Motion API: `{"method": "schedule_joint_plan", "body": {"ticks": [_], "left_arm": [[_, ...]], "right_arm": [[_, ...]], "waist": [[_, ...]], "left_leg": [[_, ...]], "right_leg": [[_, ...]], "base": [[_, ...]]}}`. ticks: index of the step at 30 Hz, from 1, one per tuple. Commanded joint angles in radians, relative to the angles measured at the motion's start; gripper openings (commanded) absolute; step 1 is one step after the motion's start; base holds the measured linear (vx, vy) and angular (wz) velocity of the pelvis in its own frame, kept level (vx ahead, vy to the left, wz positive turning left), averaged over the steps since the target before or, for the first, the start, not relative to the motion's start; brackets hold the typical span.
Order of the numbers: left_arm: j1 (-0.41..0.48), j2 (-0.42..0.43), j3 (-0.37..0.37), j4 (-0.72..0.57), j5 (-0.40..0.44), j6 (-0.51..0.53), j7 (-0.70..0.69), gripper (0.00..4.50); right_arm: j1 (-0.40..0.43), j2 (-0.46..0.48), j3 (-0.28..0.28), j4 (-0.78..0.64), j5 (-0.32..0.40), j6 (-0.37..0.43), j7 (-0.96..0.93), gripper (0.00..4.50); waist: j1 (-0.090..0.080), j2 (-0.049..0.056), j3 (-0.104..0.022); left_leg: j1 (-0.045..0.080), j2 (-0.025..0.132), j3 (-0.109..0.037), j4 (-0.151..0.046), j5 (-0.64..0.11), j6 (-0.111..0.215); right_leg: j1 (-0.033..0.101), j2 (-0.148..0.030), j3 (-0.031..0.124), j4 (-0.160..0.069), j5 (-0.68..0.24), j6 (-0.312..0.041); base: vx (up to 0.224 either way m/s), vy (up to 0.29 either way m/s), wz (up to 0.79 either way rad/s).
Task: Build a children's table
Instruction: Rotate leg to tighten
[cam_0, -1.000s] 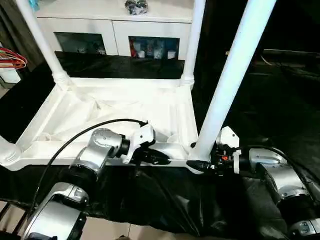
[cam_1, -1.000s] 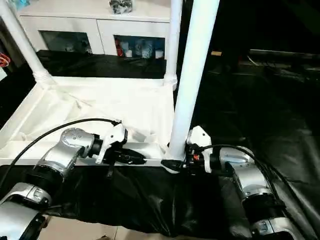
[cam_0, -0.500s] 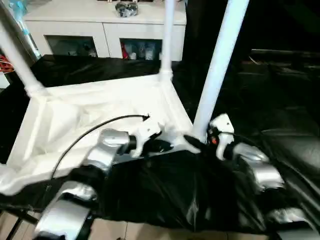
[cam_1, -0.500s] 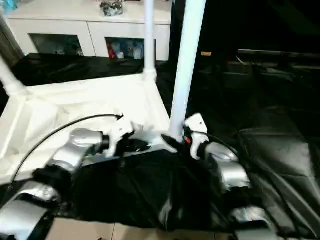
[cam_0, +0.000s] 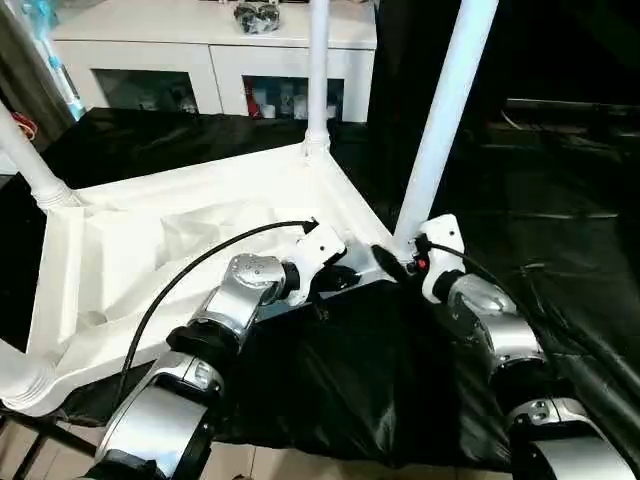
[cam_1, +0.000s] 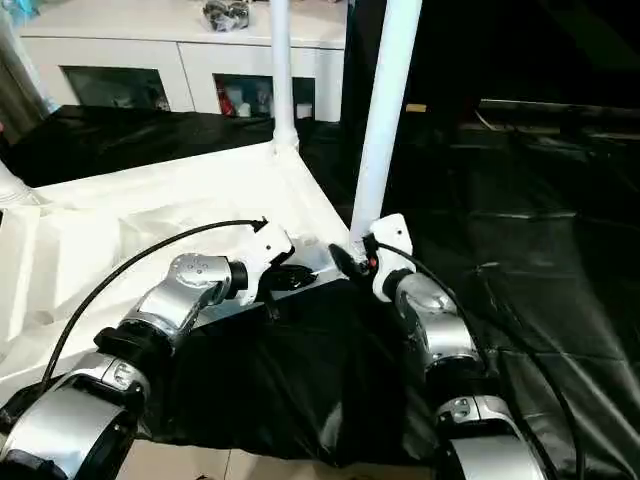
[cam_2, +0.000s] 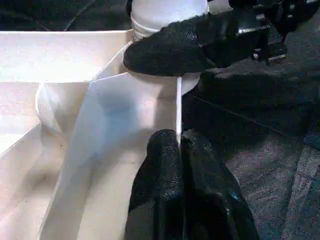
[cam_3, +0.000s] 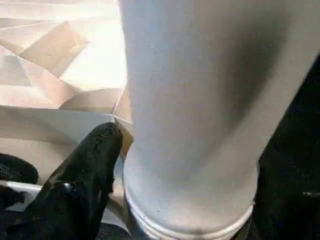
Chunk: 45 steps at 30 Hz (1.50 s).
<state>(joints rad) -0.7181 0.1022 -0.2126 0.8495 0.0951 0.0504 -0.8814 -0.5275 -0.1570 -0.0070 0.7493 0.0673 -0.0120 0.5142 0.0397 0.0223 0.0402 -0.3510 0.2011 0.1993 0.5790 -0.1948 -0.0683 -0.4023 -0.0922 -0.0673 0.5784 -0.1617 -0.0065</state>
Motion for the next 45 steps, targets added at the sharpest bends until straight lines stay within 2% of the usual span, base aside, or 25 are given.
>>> {"method": "schedule_joint_plan", "body": {"ticks": [1, 3, 4, 8, 11, 12, 13, 17, 22, 26, 28, 29, 32, 36, 38, 40, 41, 42, 43, 45], "left_arm": [[0.004, -0.024, -0.024, -0.062, -0.045, -0.056, -0.081, 0.00], [0.012, -0.015, -0.028, -0.072, -0.048, -0.060, -0.104, 0.00], [0.024, -0.002, -0.032, -0.088, -0.059, -0.069, -0.143, 0.00], [0.053, 0.032, -0.040, -0.134, -0.091, -0.079, -0.250, 0.00], [0.068, 0.055, -0.044, -0.157, -0.103, -0.074, -0.302, 0.00], [0.077, 0.081, -0.048, -0.166, -0.103, -0.073, -0.340, 0.00], [0.080, 0.091, -0.049, -0.168, -0.102, -0.074, -0.353, 0.00], [0.086, 0.118, -0.043, -0.180, -0.106, -0.063, -0.386, 0.00], [0.097, 0.156, -0.042, -0.199, -0.109, -0.051, -0.432, 0.00], [0.099, 0.163, -0.042, -0.207, -0.115, -0.043, -0.444, 0.00], [0.103, 0.161, -0.042, -0.209, -0.114, -0.041, -0.445, 0.00], [0.106, 0.160, -0.042, -0.211, -0.115, -0.040, -0.444, 0.00], [0.110, 0.147, -0.040, -0.213, -0.114, -0.034, -0.423, 0.00], [0.088, 0.100, -0.029, -0.181, -0.093, -0.015, -0.313, 0.00], [0.066, 0.072, -0.022, -0.153, -0.076, 0.000, -0.243, 0.00], [0.052, 0.055, -0.019, -0.135, -0.065, 0.005, -0.199, 0.00], [0.022, 0.015, -0.012, -0.097, -0.047, 0.019, -0.106, 0.00], [0.010, -0.002, -0.008, -0.083, -0.041, 0.028, -0.067, 0.00], [-0.006, -0.028, -0.002, -0.063, -0.037, 0.040, -0.016, 0.00], [-0.015, -0.042, 0.001, -0.054, -0.035, 0.046, 0.011, 0.00]], "right_arm": [[0.038, 0.020, 0.103, -0.013, -0.002, -0.005, 0.153, 3.96], [0.048, 0.007, 0.106, -0.027, 0.002, -0.010, 0.180, 3.96], [0.065, -0.013, 0.112, -0.054, 0.014, -0.012, 0.229, 3.96], [0.117, -0.073, 0.131, -0.132, 0.045, -0.010, 0.370, 3.96], [0.140, -0.108, 0.138, -0.163, 0.058, -0.007, 0.440, 3.96], [0.159, -0.139, 0.147, -0.195, 0.077, 0.001, 0.515, 3.96], [0.166, -0.152, 0.152, -0.210, 0.084, 0.008, 0.545, 3.96], [0.188, -0.195, 0.175, -0.250, 0.091, 0.026, 0.639, 3.96], [0.204, -0.248, 0.210, -0.289, 0.090, 0.054, 0.732, 3.52], [0.207, -0.253, 0.216, -0.310, 0.093, 0.068, 0.746, 3.26], [0.208, -0.250, 0.219, -0.315, 0.095, 0.075, 0.748, 3.17], [0.209, -0.249, 0.222, -0.319, 0.096, 0.080, 0.749, 2.95], [0.208, -0.234, 0.218, -0.311, 0.097, 0.082, 0.729, 2.86], [0.176, -0.167, 0.172, -0.242, 0.078, 0.068, 0.581, 2.77], [0.143, -0.122, 0.145, -0.180, 0.049, 0.060, 0.448, 2.76], [0.122, -0.098, 0.132, -0.141, 0.037, 0.056, 0.378, 2.75], [0.083, -0.051, 0.110, -0.067, 0.020, 0.054, 0.248, 2.75], [0.067, -0.031, 0.102, -0.038, 0.014, 0.055, 0.199, 2.75], [0.046, -0.004, 0.096, -0.001, 0.005, 0.059, 0.135, 2.75], [0.035, 0.011, 0.093, 0.018, -0.001, 0.062, 0.102, 2.75]], "waist": [[0.004, -0.010, -0.054], [0.005, -0.009, -0.054], [0.005, -0.006, -0.056], [0.013, -0.006, -0.058], [0.024, -0.005, -0.058], [0.026, -0.011, -0.057], [0.031, -0.008, -0.057], [0.035, -0.009, -0.053], [0.043, -0.009, -0.056], [0.047, -0.014, -0.057], [0.048, -0.012, -0.056], [0.048, -0.014, -0.057], [0.048, -0.016, -0.056], [0.045, -0.016, -0.054], [0.033, -0.016, -0.050], [0.022, -0.017, -0.050], [0.016, -0.018, -0.049], [0.014, -0.014, -0.047], [0.010, -0.014, -0.049], [0.012, -0.015, -0.049]], "left_leg": [[-0.001, 0.025, -0.015, -0.070, -0.241, 0.065], [-0.003, 0.026, -0.014, -0.069, -0.239, 0.074], [-0.003, 0.027, -0.015, -0.068, -0.225, 0.078], [-0.004, 0.031, -0.009, -0.063, -0.189, 0.108], [-0.001, 0.035, -0.008, -0.063, -0.188, 0.110], [-0.001, 0.035, -0.007, -0.064, -0.191, 0.110], [-0.003, 0.035, -0.009, -0.064, -0.189, 0.112], [-0.001, 0.036, -0.010, -0.068, -0.215, 0.094], [0.000, 0.036, -0.010, -0.066, -0.194, 0.090], [-0.001, 0.036, -0.009, -0.065, -0.174, 0.093], [0.000, 0.036, -0.009, -0.065, -0.172, 0.092], [0.000, 0.035, -0.009, -0.065, -0.173, 0.091], [0.000, 0.035, -0.009, -0.064, -0.173, 0.090], [0.001, 0.035, -0.010, -0.067, -0.193, 0.074], [0.002, 0.030, -0.015, -0.073, -0.233, 0.040], [0.007, 0.027, -0.016, -0.073, -0.253, 0.027], [0.005, 0.026, -0.015, -0.071, -0.258, 0.028], [0.006, 0.023, -0.015, -0.072, -0.265, 0.025], [0.008, 0.022, -0.017, -0.072, -0.272, 0.017], [0.008, 0.022, -0.017, -0.072, -0.271, 0.022]], "right_leg": [[0.046, -0.052, 0.035, -0.073, -0.303, -0.217], [0.048, -0.051, 0.035, -0.071, -0.279, -0.220], [0.049, -0.052, 0.036, -0.066, -0.253, -0.229], [0.053, -0.049, 0.035, -0.057, -0.182, -0.256], [0.049, -0.050, 0.035, -0.055, -0.184, -0.267], [0.049, -0.050, 0.035, -0.057, -0.189, -0.265], [0.053, -0.050, 0.035, -0.054, -0.194, -0.261], [0.049, -0.051, 0.035, -0.061, -0.254, -0.241], [0.048, -0.053, 0.036, -0.057, -0.236, -0.242], [0.049, -0.052, 0.036, -0.055, -0.216, -0.242], [0.047, -0.052, 0.036, -0.054, -0.216, -0.245], [0.048, -0.053, 0.036, -0.054, -0.221, -0.244], [0.048, -0.053, 0.036, -0.055, -0.233, -0.238], [0.045, -0.055, 0.037, -0.061, -0.281, -0.224], [0.042, -0.057, 0.034, -0.071, -0.373, -0.198], [0.039, -0.054, 0.035, -0.076, -0.396, -0.188], [0.038, -0.054, 0.036, -0.077, -0.401, -0.189], [0.035, -0.053, 0.035, -0.080, -0.415, -0.187], [0.037, -0.053, 0.033, -0.083, -0.440, -0.176], [0.037, -0.053, 0.033, -0.087, -0.441, -0.169]], "base": [[0.000, 0.000, 0.00], [0.000, 0.000, 0.00], [0.000, 0.000, 0.00], [0.000, 0.000, 0.00], [0.000, 0.000, 0.00], [0.000, 0.000, 0.00], [0.000, 0.000, 0.00], [0.000, 0.000, 0.00], [0.000, 0.000, 0.00], [0.000, 0.000, 0.00], [0.000, 0.000, 0.00], [0.000, 0.000, 0.00], [0.000, 0.000, 0.00], [0.000, 0.000, 0.00], [0.000, 0.000, 0.00], [0.000, 0.000, 0.00], [0.000, 0.000, 0.00], [0.000, 0.000, 0.00], [0.000, 0.000, 0.00], [0.000, 0.000, 0.00]]}}
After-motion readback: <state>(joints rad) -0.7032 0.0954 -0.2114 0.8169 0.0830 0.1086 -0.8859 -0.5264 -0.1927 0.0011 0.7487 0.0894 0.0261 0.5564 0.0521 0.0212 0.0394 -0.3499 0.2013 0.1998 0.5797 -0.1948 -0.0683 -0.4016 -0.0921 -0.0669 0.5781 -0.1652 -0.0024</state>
